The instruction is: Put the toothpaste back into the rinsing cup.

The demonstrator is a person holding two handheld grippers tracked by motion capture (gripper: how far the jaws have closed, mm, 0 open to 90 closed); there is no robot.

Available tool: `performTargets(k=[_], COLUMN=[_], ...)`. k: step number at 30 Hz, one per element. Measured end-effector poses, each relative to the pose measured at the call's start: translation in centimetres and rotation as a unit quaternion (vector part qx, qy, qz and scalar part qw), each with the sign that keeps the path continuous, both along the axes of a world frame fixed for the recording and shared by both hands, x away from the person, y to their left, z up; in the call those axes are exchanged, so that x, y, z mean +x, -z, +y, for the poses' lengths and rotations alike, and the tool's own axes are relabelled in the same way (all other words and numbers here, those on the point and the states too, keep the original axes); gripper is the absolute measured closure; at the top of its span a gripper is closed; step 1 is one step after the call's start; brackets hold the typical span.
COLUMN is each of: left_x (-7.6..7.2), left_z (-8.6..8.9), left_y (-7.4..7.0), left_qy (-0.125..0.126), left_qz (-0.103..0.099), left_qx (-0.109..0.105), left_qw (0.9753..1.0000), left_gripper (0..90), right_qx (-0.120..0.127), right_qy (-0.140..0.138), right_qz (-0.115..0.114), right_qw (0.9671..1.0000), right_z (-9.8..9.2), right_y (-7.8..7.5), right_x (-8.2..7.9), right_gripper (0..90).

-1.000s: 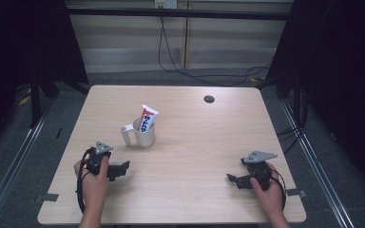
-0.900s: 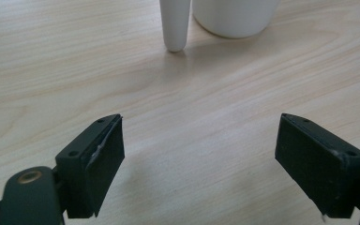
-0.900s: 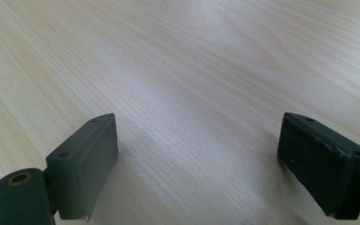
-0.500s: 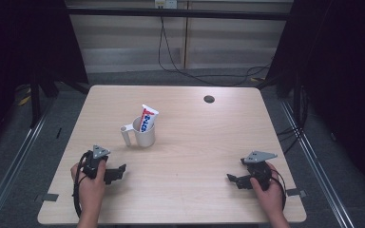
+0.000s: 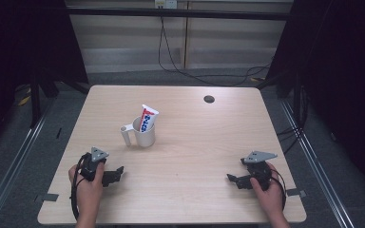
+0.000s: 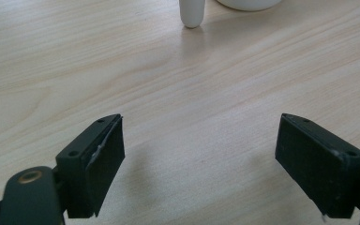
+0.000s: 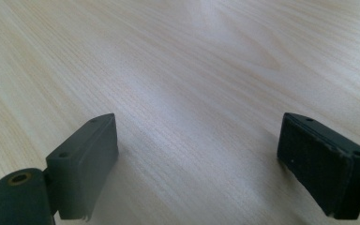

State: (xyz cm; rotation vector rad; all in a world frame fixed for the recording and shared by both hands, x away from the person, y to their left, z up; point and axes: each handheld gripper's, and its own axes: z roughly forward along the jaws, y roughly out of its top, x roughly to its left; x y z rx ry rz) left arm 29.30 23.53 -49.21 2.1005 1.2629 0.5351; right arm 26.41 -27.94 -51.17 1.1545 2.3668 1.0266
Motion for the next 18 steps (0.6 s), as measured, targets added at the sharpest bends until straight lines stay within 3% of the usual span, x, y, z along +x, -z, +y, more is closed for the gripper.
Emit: performTargets(k=[8,18], left_x=[-0.18,-0.30], left_z=[0.07,0.19], left_y=[0.65,1.00], left_qy=[0.011,0.008], left_qz=[0.001,0.000], left_qx=[0.014,0.003], left_qw=[0.9998,1.0000], left_gripper=[15.8,15.7], right_qx=[0.000,0.000], right_qy=[0.000,0.000], right_qz=[0.000,0.000], right_qw=[1.0000,1.0000], right_z=[0.00,0.00], right_y=[0.00,0.00], right_x=[0.00,0.00], right_gripper=[12.1,12.1])
